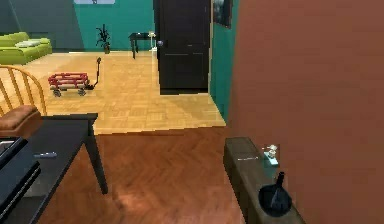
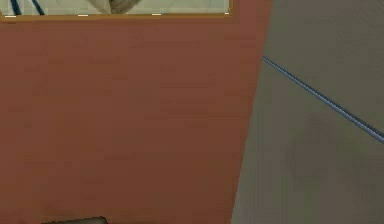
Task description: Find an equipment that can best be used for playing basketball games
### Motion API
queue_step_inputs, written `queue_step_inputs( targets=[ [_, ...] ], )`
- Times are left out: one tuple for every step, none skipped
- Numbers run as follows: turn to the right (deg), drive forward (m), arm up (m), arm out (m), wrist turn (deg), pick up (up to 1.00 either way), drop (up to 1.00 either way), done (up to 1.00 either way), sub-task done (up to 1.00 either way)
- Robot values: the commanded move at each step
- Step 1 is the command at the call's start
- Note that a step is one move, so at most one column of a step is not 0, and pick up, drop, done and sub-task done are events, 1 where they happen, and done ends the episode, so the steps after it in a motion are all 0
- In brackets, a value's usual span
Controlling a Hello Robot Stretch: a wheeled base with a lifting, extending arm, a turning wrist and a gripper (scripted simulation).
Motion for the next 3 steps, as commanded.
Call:
queue_step_inputs(
  targets=[
    [-6.0,0.00,0.00,0.00,0.0,0.00,0.00,0.00,0.00],
    [0.0,1.00,0.00,0.00,0.0,0.00,0.00,0.00,0.00],
    [-3.0,0.00,0.00,0.00,0.0,0.00,0.00,0.00,0.00]
  ],
)
